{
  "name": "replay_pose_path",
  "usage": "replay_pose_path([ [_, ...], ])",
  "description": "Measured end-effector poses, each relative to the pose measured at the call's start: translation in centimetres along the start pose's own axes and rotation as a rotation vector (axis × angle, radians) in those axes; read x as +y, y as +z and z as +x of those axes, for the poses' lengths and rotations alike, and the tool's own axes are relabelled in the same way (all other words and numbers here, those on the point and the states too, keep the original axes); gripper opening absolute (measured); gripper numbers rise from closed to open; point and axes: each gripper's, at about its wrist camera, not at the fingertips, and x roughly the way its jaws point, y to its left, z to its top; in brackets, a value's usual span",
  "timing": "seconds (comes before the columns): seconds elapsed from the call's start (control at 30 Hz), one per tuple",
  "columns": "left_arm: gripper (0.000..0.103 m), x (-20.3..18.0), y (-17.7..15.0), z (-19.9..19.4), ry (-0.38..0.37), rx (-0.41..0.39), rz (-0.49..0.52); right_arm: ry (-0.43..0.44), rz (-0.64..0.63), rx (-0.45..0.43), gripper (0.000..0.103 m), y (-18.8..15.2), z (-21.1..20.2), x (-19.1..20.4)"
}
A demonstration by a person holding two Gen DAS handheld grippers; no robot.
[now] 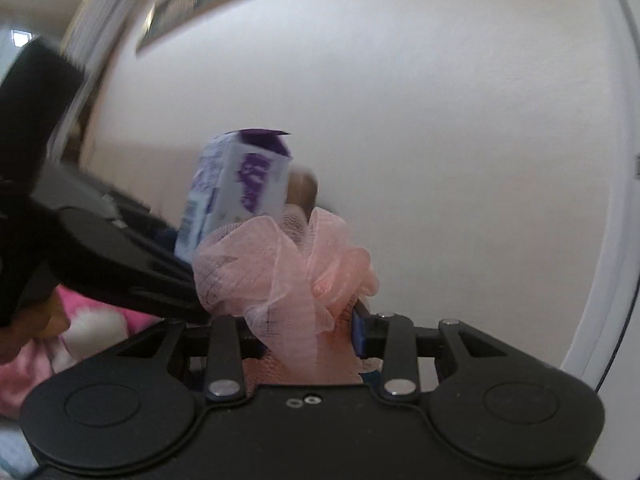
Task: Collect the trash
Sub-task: 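Lift the white snack packet with the left tool while the right tool carries the pink sponge, then open both tools over the wastebasket to drop the snack packet and sponge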
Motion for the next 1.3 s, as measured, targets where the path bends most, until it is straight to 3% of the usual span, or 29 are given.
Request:
replay_pose_path([
  [0.17, 0.048, 0.9, 0.2, 5.0, -0.052, 0.186, -0.042, 0.015, -0.007, 0.174, 0.035, -1.2, 5.1, 1.0],
  [0.23, 0.048, 0.8, 0.2, 6.1, -0.079, 0.225, -0.039, 0.028, -0.007, 0.233, 0.035, -1.4, 6.7, 1.2],
  [0.37, 0.049, 0.3, 0.3, 7.4, -0.041, 0.273, -0.01, 0.038, -0.031, 0.316, 0.037, -1.5, 8.9, 1.8],
  [0.5, 0.054, 0.8, -0.6, 8.4, -0.077, 0.355, 0.025, 0.056, -0.075, 0.381, 0.044, -1.1, 10.5, 3.0],
  [0.6, 0.076, 0.7, -1.8, 6.8, -0.057, 0.332, 0.056, 0.057, -0.054, 0.403, 0.048, -1.8, 10.9, 2.5],
  [0.77, 0.08, 1.1, -2.0, 6.6, -0.049, 0.292, 0.027, 0.04, -0.023, 0.375, 0.07, -1.8, 10.3, 2.0],
  [0.93, 0.08, 2.7, -1.2, 6.0, -0.03, 0.243, -0.033, 0.027, 0.031, 0.314, 0.085, -1.8, 8.3, 1.1],
  [1.17, 0.081, 4.2, -0.3, 1.1, -0.08, 0.15, -0.129, 0.038, 0.114, 0.182, 0.086, -1.3, 4.6, -1.9],
  [1.3, 0.081, 4.1, -1.0, -2.1, -0.099, 0.085, -0.116, 0.063, 0.126, 0.121, 0.088, -1.3, 1.1, -2.5],
])
